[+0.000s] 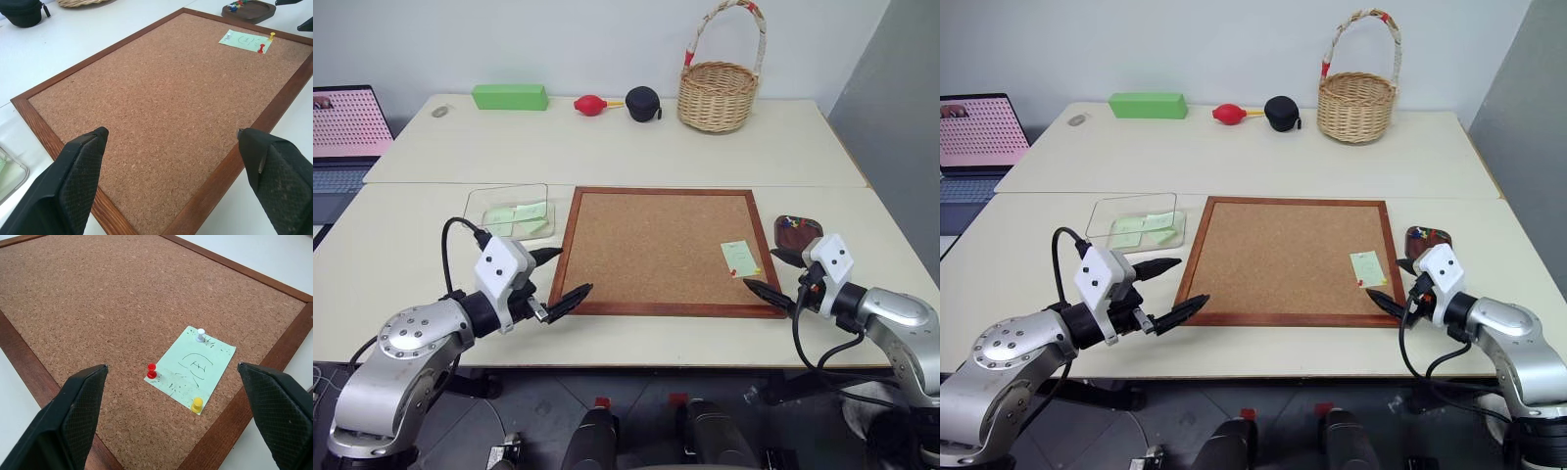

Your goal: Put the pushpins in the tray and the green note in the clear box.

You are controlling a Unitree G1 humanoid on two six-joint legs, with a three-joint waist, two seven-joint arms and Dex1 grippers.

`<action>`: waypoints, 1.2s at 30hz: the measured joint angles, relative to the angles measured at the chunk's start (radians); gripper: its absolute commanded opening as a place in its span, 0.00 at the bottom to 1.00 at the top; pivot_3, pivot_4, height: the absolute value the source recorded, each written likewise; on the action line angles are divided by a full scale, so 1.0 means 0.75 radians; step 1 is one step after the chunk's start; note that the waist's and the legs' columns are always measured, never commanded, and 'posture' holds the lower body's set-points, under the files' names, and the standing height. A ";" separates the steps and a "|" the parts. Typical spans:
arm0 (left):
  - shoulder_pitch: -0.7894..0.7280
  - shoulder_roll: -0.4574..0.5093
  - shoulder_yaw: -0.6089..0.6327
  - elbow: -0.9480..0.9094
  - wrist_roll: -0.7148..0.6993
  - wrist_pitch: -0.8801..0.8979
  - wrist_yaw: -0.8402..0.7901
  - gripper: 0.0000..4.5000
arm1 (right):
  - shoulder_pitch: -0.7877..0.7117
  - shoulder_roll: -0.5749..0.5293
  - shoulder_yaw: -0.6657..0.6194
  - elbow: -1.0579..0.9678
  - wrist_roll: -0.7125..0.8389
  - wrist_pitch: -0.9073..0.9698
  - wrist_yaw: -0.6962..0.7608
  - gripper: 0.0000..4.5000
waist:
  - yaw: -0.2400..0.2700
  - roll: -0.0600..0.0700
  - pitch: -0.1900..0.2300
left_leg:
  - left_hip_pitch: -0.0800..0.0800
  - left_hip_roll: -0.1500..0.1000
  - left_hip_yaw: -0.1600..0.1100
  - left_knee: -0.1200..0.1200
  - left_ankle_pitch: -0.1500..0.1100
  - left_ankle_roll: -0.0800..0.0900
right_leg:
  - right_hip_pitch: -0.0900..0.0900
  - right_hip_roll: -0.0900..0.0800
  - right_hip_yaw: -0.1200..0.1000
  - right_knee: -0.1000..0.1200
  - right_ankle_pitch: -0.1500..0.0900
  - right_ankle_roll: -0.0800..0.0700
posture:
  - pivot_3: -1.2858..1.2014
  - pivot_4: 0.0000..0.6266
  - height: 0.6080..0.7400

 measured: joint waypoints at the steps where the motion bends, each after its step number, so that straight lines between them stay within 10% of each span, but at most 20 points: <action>1: 0.000 0.000 0.000 0.000 0.000 0.000 0.000 1.00 | 0.000 0.000 0.000 0.000 0.000 -0.001 0.000 1.00 | 0.000 0.000 0.000 | 0.000 0.000 0.000 0.000 0.000 0.000 | 0.000 0.000 0.000 0.000 0.000 0.000 | 0.52 0.24 1.00; 22: -0.169 0.011 -0.042 0.025 -0.133 0.144 -0.041 1.00 | 0.031 0.007 0.019 -0.004 0.001 -0.010 0.000 1.00 | 0.000 0.000 0.000 | 0.003 0.000 0.008 0.000 0.000 0.000 | 0.000 0.001 0.009 0.001 0.002 0.003 | 0.52 0.24 1.00; 36: -0.494 -0.152 -0.472 0.390 0.076 -0.029 -0.169 0.42 | -0.023 0.037 0.028 -0.055 0.002 0.024 -0.044 1.00 | -0.002 0.000 0.000 | 0.007 -0.001 0.018 0.001 0.000 0.001 | 0.000 0.003 0.022 0.000 0.005 0.009 | 0.52 0.24 1.00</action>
